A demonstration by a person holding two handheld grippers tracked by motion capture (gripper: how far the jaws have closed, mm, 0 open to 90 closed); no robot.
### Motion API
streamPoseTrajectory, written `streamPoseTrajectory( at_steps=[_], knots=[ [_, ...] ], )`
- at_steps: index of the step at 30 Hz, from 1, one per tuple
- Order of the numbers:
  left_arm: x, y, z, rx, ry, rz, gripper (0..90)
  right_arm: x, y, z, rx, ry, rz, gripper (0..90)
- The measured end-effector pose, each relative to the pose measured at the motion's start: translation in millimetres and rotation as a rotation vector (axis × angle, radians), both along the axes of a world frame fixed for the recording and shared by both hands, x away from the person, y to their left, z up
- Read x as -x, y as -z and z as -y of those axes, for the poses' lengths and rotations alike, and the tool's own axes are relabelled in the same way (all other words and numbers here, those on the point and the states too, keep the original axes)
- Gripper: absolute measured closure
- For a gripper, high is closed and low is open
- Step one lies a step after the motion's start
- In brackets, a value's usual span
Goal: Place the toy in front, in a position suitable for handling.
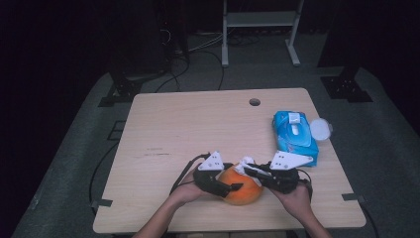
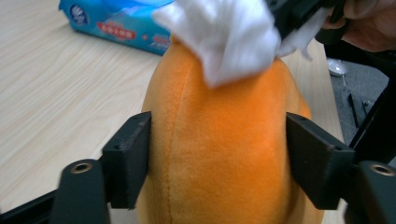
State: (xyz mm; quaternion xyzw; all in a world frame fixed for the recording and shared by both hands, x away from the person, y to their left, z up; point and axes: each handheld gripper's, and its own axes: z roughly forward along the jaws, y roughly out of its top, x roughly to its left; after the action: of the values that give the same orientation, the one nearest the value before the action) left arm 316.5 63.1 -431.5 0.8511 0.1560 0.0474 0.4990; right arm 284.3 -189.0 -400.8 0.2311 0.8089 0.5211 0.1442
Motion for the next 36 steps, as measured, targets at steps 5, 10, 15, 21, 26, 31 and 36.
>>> streamPoseTrajectory(
  at_steps=[5, 10, 15, 21, 26, 31, 36],
  knots=[
    [-7.6, 3.3, -7.9, 0.021, -0.034, -0.050, 31.2, -6.9, 6.5, 15.2, -0.020, 0.039, -0.044, 80.4],
    [-11.0, 5.3, -10.3, 0.035, -0.068, -0.076, 30.3, -0.9, 7.1, 4.0, -0.021, -0.005, -0.036, 80.1],
    [-9.4, 6.2, -12.5, 0.045, -0.056, -0.075, 30.7, 3.9, 5.9, -6.7, 0.017, -0.022, -0.010, 80.3],
    [-2.2, 3.0, -5.1, 0.030, -0.034, -0.039, 31.3, -10.9, 9.4, 21.0, -0.052, 0.070, -0.068, 80.2],
    [3.9, 1.3, 2.9, 0.023, -0.034, -0.034, 29.4, -15.8, 13.0, 29.4, -0.115, 0.095, -0.118, 80.2],
    [13.1, -1.7, 12.8, -0.005, -0.007, 0.007, 28.8, -11.0, 6.2, 19.7, -0.119, 0.065, -0.079, 80.2],
    [23.4, -2.6, 24.6, -0.025, 0.022, 0.054, 28.3, -13.0, 3.3, 18.6, -0.096, 0.076, -0.067, 80.1]
  ],
)
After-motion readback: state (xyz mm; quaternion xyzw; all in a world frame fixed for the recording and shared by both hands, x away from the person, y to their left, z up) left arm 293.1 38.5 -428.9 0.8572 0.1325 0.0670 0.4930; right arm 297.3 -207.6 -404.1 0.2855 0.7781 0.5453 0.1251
